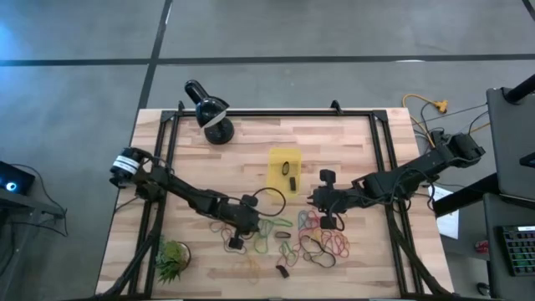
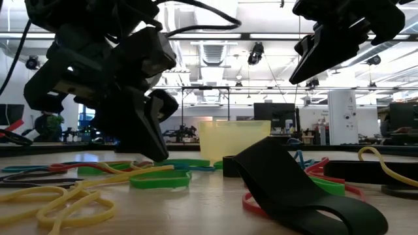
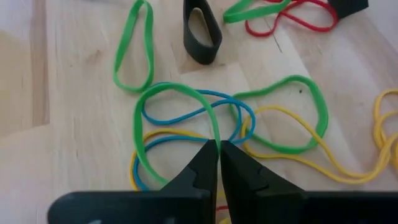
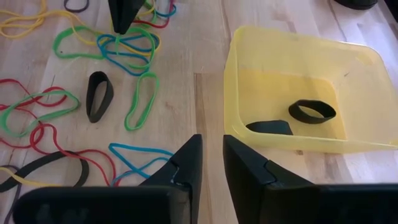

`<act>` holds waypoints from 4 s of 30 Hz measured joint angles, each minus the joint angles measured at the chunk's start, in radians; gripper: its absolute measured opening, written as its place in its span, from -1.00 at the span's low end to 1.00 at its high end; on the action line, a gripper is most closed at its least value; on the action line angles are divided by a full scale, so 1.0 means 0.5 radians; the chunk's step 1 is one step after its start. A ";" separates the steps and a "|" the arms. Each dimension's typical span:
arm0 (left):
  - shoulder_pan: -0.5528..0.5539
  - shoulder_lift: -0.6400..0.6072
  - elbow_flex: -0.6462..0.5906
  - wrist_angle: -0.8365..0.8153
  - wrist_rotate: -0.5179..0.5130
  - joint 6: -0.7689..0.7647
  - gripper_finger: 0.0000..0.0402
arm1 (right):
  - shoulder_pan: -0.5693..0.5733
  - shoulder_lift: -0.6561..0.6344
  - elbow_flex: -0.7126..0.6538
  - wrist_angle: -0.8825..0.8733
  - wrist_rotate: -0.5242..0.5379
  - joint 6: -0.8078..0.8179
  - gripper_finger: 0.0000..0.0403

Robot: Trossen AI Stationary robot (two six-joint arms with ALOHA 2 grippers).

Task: Pick and place rubber bands into bin
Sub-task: Put the green rubber band into the yellow bin

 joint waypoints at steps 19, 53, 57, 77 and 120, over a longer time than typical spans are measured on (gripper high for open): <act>0.000 0.000 -0.009 0.004 0.004 -0.002 -0.63 | 0.000 0.000 0.000 0.005 0.000 0.000 -0.72; 0.006 0.072 -0.014 0.073 -0.022 -0.002 -0.79 | 0.023 0.000 -0.016 0.033 0.000 0.002 -0.72; 0.009 0.072 -0.014 0.073 -0.023 -0.001 -0.94 | 0.023 0.000 -0.031 0.034 0.000 0.036 -0.72; 0.009 -0.124 0.036 0.072 -0.024 0.052 -0.98 | 0.023 0.000 -0.103 0.044 0.001 0.099 -0.72; 0.511 0.058 0.068 0.807 -0.827 0.822 -0.95 | 0.023 -0.001 -0.142 0.150 0.016 0.052 -0.72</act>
